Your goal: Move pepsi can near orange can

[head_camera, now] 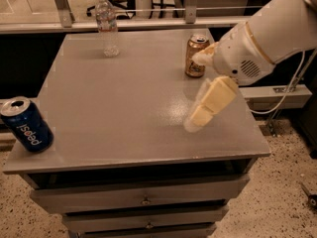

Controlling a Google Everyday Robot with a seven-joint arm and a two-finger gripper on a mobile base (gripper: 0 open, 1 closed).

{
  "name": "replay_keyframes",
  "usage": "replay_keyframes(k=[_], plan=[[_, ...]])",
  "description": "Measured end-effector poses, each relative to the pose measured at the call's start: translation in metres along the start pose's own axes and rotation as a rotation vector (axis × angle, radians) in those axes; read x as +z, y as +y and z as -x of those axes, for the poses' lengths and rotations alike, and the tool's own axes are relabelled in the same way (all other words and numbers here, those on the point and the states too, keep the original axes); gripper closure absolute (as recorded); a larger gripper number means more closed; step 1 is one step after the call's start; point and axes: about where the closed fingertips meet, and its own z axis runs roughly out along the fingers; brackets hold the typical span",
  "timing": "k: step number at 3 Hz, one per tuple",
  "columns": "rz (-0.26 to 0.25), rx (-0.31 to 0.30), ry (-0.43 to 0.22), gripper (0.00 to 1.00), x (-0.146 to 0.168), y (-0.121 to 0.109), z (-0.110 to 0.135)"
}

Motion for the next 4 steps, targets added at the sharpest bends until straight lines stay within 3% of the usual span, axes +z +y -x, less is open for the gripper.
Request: replay_keyframes(k=[1, 2, 3, 4], plan=[[0.053, 0.026, -0.141, 0.00, 0.018, 0.019, 0.037], [0.053, 0.026, -0.141, 0.00, 0.018, 0.019, 0.037], [0.086, 0.030, -0.215, 0.00, 0.036, 0.023, 0.052], [0.198, 0.015, -0.482, 0.00, 0.107, 0.045, 0.118]])
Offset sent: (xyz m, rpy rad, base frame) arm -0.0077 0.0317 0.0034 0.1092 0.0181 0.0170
